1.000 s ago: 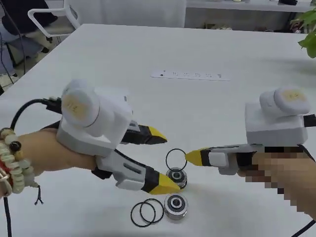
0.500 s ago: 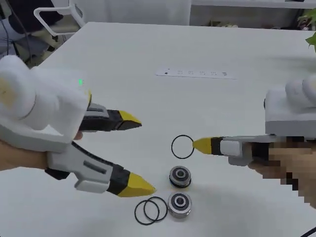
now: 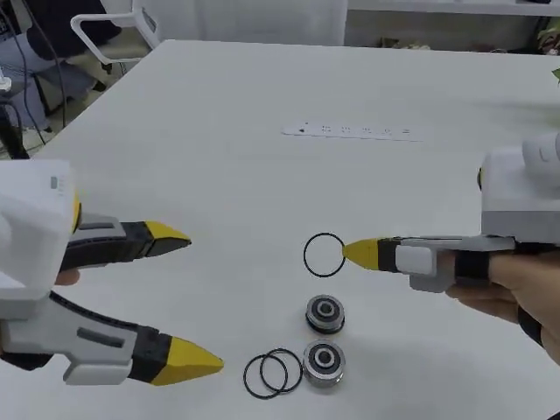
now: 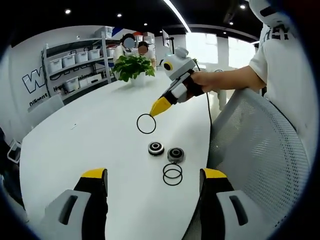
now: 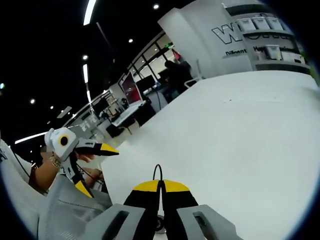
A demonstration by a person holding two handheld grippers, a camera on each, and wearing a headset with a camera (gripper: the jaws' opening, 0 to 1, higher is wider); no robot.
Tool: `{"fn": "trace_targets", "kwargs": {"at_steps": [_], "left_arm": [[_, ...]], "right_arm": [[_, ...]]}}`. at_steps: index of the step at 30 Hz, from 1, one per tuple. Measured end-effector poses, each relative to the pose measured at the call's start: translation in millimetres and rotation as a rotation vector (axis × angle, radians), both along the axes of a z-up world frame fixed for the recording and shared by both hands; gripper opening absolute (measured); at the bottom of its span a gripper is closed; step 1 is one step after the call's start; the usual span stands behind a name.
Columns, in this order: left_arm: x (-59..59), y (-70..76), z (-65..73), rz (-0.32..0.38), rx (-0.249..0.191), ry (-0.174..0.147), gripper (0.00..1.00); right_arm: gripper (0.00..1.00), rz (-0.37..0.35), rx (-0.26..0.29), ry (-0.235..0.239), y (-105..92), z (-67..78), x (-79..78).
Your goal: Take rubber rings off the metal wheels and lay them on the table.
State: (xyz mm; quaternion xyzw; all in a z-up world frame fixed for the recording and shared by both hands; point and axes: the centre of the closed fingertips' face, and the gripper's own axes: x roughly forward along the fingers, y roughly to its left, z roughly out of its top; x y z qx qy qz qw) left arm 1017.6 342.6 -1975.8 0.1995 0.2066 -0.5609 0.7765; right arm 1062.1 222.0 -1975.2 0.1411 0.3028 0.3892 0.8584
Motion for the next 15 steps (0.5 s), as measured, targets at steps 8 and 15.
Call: {"fn": "trace_targets", "kwargs": {"at_steps": [8, 15], "left_arm": [[-7.7, 21.1, -14.4, 0.079, 0.004, 0.038, 0.74], [-14.3, 28.9, -22.3, 0.118, 0.005, 0.059, 0.74]], "right_arm": [[0.0, 0.038, -0.012, -0.031, 10.8, 6.2, -4.0], [0.0, 0.091, -0.045, -0.062, 22.5, 7.1, -9.3]]}}
